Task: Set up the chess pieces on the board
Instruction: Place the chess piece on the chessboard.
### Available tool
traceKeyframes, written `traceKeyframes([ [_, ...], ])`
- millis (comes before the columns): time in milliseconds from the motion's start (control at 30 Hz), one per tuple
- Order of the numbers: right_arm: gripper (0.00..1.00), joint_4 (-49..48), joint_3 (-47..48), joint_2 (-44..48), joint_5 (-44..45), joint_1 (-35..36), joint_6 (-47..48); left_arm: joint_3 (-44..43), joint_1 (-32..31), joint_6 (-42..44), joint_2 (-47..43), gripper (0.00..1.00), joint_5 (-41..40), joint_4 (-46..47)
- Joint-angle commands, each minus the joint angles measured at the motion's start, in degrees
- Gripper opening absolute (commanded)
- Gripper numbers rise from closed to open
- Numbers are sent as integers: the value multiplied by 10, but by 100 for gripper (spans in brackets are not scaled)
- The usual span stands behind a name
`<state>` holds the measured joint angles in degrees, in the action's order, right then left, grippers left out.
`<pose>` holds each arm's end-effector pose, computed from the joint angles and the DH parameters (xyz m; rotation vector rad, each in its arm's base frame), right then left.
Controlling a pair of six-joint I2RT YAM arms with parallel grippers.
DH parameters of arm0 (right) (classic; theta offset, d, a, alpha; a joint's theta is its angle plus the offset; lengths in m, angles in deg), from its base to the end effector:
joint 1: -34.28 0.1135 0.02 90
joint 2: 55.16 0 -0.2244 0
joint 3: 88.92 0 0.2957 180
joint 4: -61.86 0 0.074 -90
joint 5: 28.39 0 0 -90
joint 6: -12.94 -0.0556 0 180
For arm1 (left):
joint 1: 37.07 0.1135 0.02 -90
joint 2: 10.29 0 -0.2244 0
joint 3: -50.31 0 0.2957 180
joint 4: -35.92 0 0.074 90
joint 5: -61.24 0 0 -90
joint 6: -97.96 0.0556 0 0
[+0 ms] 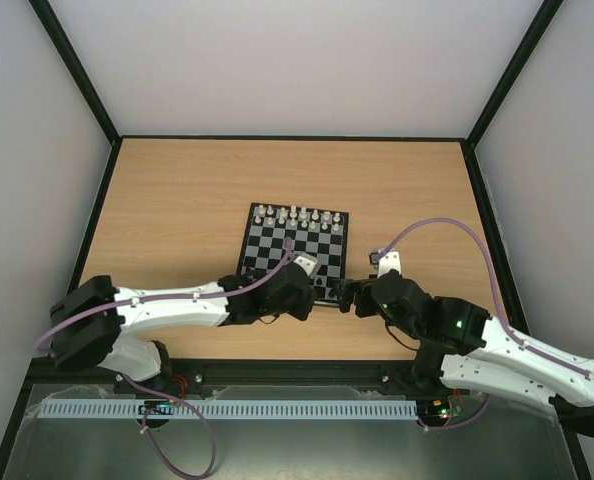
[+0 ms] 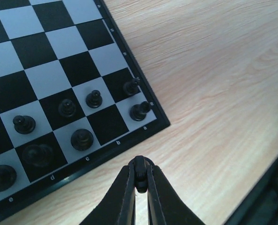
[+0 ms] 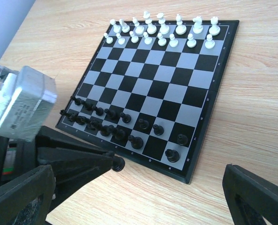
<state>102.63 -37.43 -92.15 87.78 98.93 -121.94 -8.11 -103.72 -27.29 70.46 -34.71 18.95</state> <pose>0.1241 0.2047 0.2677 -0.0599 2.0623 0.7629 0.1470 -0.3259 0.1407 0.5898 2.3155 -0.8007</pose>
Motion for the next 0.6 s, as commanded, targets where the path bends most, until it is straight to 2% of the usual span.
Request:
traceKeyframes([
  [0, 99, 25, 10, 5, 25, 3, -13, -33, -15, 9, 44, 2, -88, -21],
  [133, 99, 23, 9, 11, 21, 4, -10, -54, -24, 7, 82, 2, -145, -24],
  [567, 99, 15, 4, 15, 7, 4, -2, -40, -24, 21, 138, 2, -172, 58],
])
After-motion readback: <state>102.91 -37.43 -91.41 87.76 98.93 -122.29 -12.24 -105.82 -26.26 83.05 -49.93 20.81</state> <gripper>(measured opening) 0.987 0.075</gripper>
